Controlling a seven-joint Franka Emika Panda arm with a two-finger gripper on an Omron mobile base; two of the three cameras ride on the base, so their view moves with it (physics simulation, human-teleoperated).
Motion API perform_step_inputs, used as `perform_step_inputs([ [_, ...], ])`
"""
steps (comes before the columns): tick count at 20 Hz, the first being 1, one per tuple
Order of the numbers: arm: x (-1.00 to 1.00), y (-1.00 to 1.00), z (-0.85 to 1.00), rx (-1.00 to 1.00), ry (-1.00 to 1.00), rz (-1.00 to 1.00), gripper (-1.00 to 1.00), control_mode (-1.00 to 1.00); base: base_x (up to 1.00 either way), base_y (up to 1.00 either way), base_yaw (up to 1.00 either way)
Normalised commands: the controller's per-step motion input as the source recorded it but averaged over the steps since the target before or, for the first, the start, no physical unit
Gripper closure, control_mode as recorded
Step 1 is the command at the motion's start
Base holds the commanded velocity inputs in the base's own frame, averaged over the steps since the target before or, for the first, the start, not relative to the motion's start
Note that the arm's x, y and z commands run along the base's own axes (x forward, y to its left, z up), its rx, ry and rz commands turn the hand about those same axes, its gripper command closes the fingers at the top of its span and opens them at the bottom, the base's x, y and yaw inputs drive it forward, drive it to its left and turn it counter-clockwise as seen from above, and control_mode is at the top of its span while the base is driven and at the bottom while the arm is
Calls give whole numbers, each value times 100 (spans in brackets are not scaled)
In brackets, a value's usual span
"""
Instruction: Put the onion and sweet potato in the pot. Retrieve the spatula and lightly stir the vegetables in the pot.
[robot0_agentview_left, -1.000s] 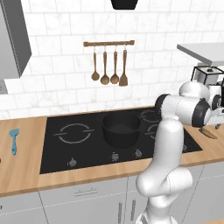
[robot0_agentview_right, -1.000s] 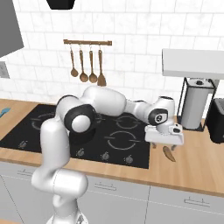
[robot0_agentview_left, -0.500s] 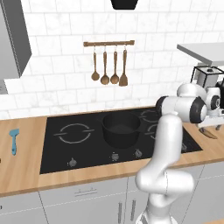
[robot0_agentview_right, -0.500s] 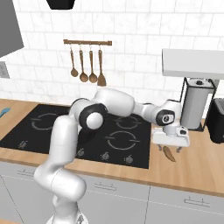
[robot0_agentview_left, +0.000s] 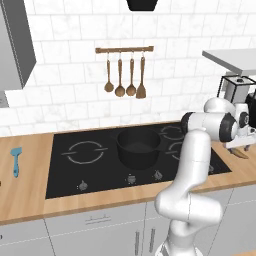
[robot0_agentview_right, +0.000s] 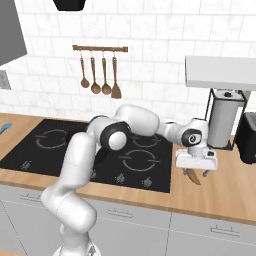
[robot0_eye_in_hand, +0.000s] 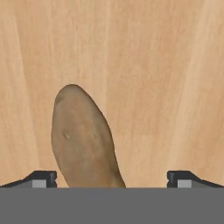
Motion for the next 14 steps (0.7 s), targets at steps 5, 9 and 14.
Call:
perform_step_inputs([
  [5,0,0,-29,0,0,10,-100,-100,0,0,0],
  [9,0,0,-31,0,3,10,-100,-100,0,0,0],
  [14,0,0,-11,0,1,7,100,-100,0,0,0],
])
